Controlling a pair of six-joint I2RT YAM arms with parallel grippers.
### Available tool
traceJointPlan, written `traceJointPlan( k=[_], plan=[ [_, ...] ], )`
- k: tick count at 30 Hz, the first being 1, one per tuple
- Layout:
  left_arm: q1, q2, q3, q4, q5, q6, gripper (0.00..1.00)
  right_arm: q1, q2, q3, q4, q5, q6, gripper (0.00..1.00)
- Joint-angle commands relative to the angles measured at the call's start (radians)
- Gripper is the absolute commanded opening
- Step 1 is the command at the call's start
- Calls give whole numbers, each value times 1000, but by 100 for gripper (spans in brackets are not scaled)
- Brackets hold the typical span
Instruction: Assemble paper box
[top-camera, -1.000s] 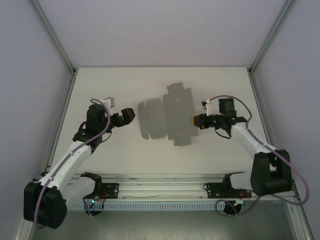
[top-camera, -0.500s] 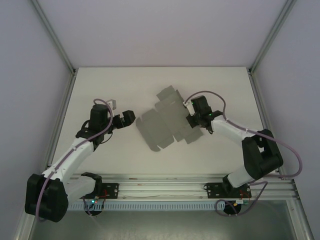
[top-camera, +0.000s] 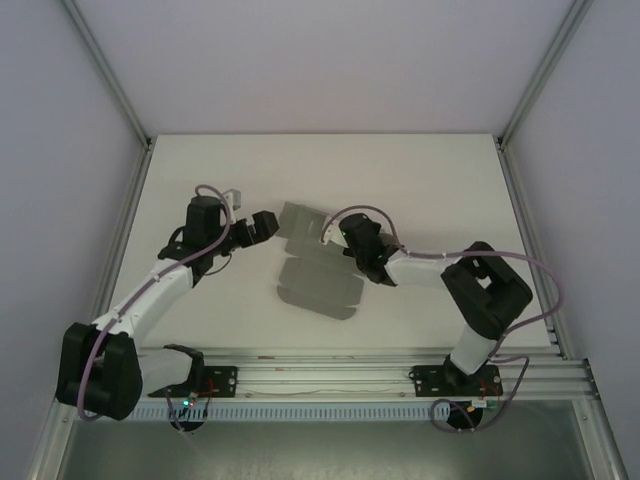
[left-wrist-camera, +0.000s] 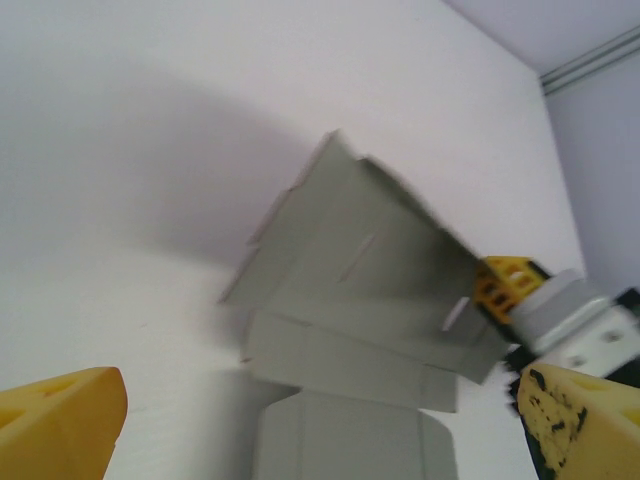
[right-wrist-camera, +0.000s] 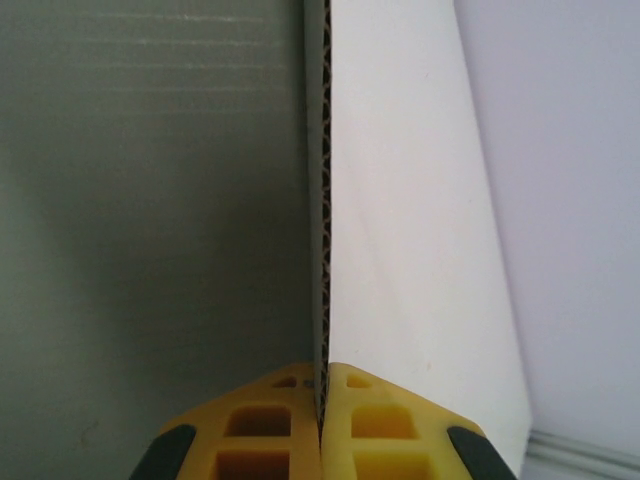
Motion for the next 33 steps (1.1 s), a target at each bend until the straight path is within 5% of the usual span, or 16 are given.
traceJointPlan(
  k=[1, 15, 21, 33],
  plan=[
    [1, 63, 83, 87, 108, -61, 100, 17, 25, -30, 198, 54, -117, 0],
    [-55, 414, 343, 162, 272, -120, 99, 32, -15, -35, 156, 23, -105, 0],
    [-55, 500, 409, 58, 242, -82, 88, 33, -55, -54, 165, 14, -76, 0],
    [-63, 511, 394, -7, 173, -55, 26, 33, -59, -57, 179, 17, -79, 0]
  ],
)
